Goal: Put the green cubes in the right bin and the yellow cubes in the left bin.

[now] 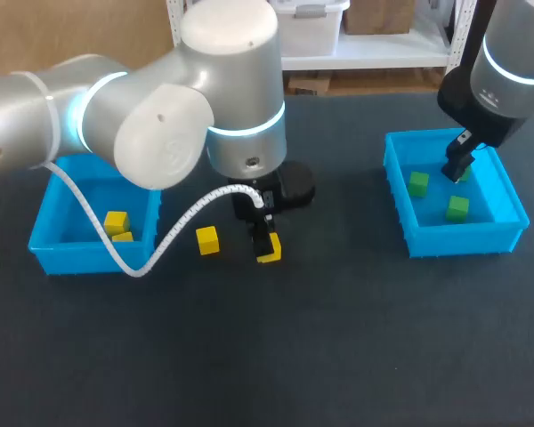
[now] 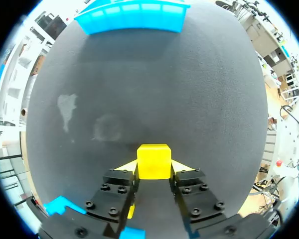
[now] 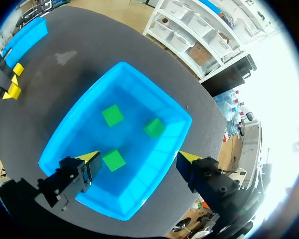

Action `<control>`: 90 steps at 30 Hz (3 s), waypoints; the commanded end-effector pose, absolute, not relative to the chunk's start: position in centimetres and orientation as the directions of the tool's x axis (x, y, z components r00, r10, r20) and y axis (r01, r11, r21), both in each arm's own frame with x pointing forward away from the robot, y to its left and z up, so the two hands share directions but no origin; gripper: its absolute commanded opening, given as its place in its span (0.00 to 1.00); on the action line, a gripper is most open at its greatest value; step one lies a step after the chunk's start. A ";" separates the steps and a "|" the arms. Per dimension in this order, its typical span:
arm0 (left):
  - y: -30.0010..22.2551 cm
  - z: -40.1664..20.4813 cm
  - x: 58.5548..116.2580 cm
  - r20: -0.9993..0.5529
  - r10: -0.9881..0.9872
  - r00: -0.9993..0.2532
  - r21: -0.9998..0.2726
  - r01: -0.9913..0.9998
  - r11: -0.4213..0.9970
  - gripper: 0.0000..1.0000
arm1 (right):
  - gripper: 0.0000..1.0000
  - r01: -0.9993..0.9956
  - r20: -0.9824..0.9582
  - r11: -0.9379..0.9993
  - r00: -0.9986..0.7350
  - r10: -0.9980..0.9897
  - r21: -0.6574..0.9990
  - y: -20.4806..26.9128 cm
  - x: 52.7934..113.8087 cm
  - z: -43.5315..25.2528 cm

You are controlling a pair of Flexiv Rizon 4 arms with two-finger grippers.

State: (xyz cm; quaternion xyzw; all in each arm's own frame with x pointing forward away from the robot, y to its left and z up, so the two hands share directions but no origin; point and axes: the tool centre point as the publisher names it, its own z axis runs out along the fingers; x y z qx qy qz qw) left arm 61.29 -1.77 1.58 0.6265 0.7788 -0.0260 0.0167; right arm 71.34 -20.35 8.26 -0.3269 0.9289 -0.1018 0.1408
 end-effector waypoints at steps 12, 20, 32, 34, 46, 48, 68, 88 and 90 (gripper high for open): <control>2.1 7.6 63.8 -0.092 0.951 -0.296 0.026 0.954 0.299 0.00 | 1.00 -0.578 -0.198 0.766 -0.746 -0.636 -0.283 -20.4 71.2 8.3; 5.5 10.3 65.5 -0.125 0.907 -0.403 0.048 0.910 0.411 0.00 | 1.00 -0.578 -0.198 0.766 -0.746 -0.636 -0.283 -20.4 71.2 8.3; 11.2 9.2 65.9 -0.149 0.784 -0.603 0.034 0.789 0.613 0.00 | 1.00 -0.578 -0.198 0.766 -0.746 -0.636 -0.283 -20.4 71.2 8.3; 12.3 8.6 65.6 -0.148 0.766 -0.626 0.019 0.773 0.635 0.00 | 1.00 -0.578 -0.198 0.766 -0.746 -0.636 -0.283 -20.4 71.2 8.3; 17.2 7.5 64.5 -0.194 0.656 -0.729 -0.009 0.670 0.742 0.00 | 1.00 -0.578 -0.198 0.766 -0.746 -0.636 -0.283 -20.4 71.2 8.3; 17.9 7.7 64.5 -0.203 0.638 -0.743 -0.010 0.653 0.757 0.00 | 1.00 -0.578 -0.198 0.766 -0.746 -0.636 -0.283 -20.4 71.2 8.3; 20.9 5.2 64.1 -0.184 0.527 -0.829 -0.044 0.543 0.839 1.00 | 1.00 -0.578 -0.198 0.766 -0.746 -0.636 -0.283 -20.4 71.2 8.3; 17.7 10.7 66.6 -0.206 0.658 -0.725 0.032 0.667 0.744 1.00 | 1.00 -0.578 -0.198 0.766 -0.746 -0.636 -0.283 -20.4 71.2 8.3; 16.9 11.4 67.1 -0.207 0.681 -0.703 0.040 0.689 0.723 1.00 | 1.00 -0.578 -0.198 0.766 -0.746 -0.636 -0.283 -20.4 71.2 8.3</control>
